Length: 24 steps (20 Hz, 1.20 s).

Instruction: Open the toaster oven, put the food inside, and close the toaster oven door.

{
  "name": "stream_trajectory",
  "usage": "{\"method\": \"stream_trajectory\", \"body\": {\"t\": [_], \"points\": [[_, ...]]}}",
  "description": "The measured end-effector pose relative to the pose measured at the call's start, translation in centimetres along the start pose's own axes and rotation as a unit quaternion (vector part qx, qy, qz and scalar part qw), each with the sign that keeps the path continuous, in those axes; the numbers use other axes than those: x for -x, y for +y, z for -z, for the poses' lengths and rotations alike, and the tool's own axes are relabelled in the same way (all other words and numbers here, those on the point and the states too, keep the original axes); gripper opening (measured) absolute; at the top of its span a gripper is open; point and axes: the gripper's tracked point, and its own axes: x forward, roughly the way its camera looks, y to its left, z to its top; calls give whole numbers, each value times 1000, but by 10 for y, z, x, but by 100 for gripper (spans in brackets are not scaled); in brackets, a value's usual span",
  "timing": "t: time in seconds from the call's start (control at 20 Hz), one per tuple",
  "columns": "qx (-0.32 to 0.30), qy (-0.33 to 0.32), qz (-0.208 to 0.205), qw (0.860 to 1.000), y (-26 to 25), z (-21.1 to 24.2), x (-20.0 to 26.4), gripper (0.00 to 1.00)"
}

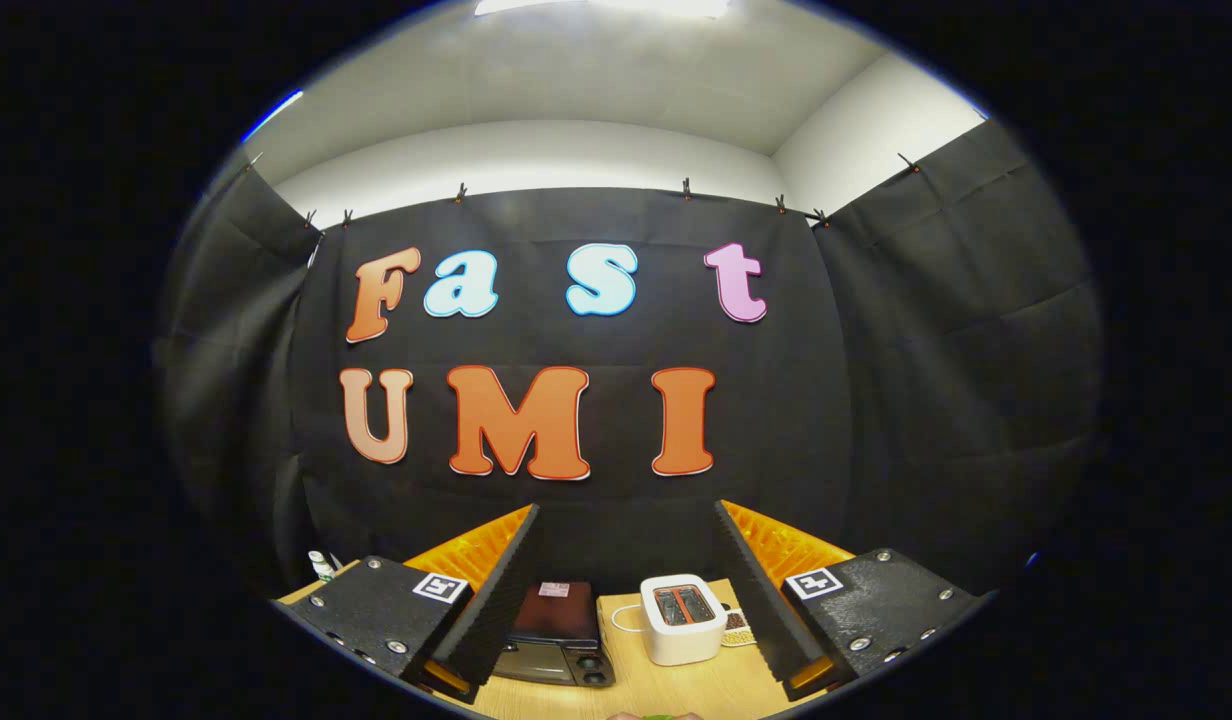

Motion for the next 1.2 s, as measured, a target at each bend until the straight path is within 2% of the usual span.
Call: {"method": "stream_trajectory", "body": {"t": [0.2,0.4,0.7,1.0,1.2], "points": [[20,12,22,999,3,7,14,99],[20,22,-11,1000,32,10,9,99],[-19,26,-53,998,61,15,-9,100],[-56,86,-93,990,99,59,-27,99],[-55,137,-121,982,140,101,-37,99]]}}
